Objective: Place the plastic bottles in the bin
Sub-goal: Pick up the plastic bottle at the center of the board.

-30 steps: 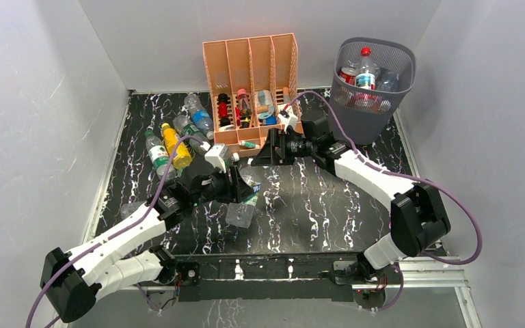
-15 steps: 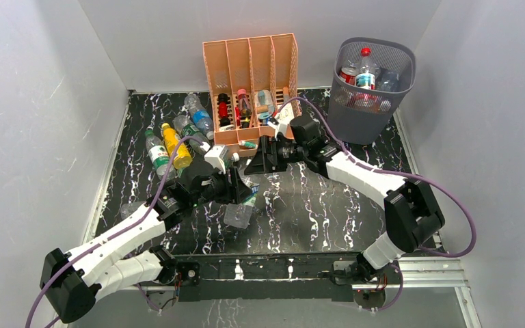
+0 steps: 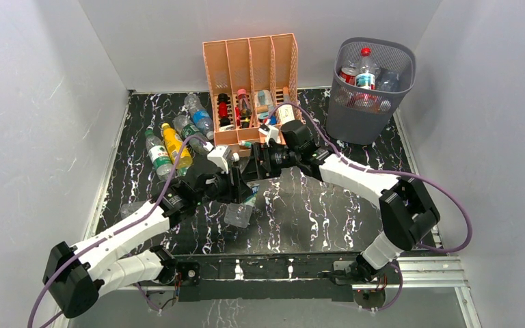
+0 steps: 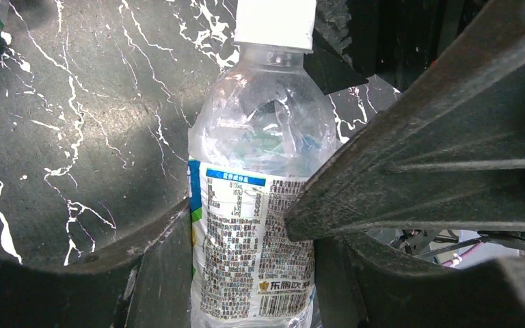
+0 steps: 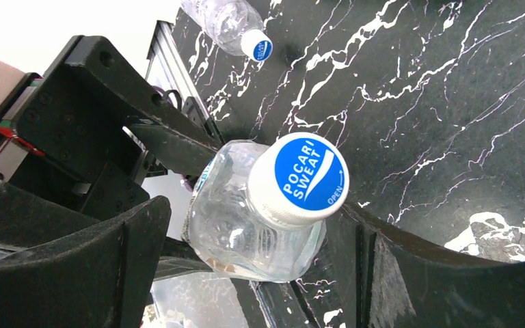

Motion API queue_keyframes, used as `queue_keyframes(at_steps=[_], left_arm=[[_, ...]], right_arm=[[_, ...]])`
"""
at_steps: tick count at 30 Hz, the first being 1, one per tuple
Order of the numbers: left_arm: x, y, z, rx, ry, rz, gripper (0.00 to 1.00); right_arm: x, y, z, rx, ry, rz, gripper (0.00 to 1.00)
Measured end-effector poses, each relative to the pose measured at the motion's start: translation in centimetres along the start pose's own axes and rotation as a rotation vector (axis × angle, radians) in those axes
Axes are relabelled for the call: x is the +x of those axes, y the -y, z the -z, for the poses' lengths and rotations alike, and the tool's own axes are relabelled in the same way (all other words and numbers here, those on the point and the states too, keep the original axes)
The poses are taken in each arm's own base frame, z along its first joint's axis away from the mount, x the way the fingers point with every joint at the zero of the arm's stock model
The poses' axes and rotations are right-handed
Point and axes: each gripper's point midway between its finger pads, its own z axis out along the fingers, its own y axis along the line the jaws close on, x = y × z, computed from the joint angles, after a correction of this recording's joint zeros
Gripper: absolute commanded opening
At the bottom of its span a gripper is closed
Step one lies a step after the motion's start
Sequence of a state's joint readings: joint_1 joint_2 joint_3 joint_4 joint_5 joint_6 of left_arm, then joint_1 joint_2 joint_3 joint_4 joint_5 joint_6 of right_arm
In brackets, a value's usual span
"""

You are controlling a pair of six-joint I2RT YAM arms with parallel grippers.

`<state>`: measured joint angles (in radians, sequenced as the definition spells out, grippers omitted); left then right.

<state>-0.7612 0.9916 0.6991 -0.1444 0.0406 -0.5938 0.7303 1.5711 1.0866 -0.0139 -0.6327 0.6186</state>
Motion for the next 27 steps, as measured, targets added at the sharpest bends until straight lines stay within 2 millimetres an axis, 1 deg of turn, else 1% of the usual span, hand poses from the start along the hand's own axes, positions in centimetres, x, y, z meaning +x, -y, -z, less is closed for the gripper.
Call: queue_keyframes(at_steps=[4,7,9,10,13,17,19,20,23,27], left_arm=[[0.2,-0.1,-0.2,-0.006,-0.007,-0.002,0.42],[0.3,-0.2,-0.3,-0.009,-0.012,-0.004,0.43],[0.3,-0.3,-0.3,-0.014,-0.013,-0.007,0.44],[0.3,-0.4,-0.3,-0.016,-0.013,-0.007,0.46],[0.4,-0.5,-0.3,-0.021,-0.016,-0.009,0.54],[0.3,-0.5,-0.3,-0.022,-0.013,-0.011,0.71],[0.2,-0.3,-0.3,-0.016,-0.007,-0.011,0.95],[0.0,-0.3,-0.3,-0.012,0.000,-0.014,0.98],[-0.4,0.0,-0.2,-0.002,0.018,-0.013,0.98],[-1.2,0.5,0.5,0.018,0.051,-0.014,0.98]], right_arm=[[0.4,0.5,-0.3,0.008,-0.017,-0.011,0.88],[0.6,0.9,-0.5,0.014,-0.025,-0.011,0.78],[0.6,1.1,-0.6,0.016,-0.029,-0.010,0.69],[0.6,1.1,-0.7,0.017,-0.029,-0.009,0.67],[0.7,1.3,-0.8,0.019,-0.032,-0.016,0.64],[0.6,1.2,-0.8,0.020,-0.031,-0.010,0.62],[0.6,1.2,-0.8,0.022,-0.034,-0.011,0.61],[0.7,1.2,-0.8,0.019,-0.038,-0.011,0.60],[1.0,0.9,-0.8,0.018,-0.051,-0.013,0.60],[0.8,0.8,-0.8,0.029,-0.051,-0.001,0.59]])
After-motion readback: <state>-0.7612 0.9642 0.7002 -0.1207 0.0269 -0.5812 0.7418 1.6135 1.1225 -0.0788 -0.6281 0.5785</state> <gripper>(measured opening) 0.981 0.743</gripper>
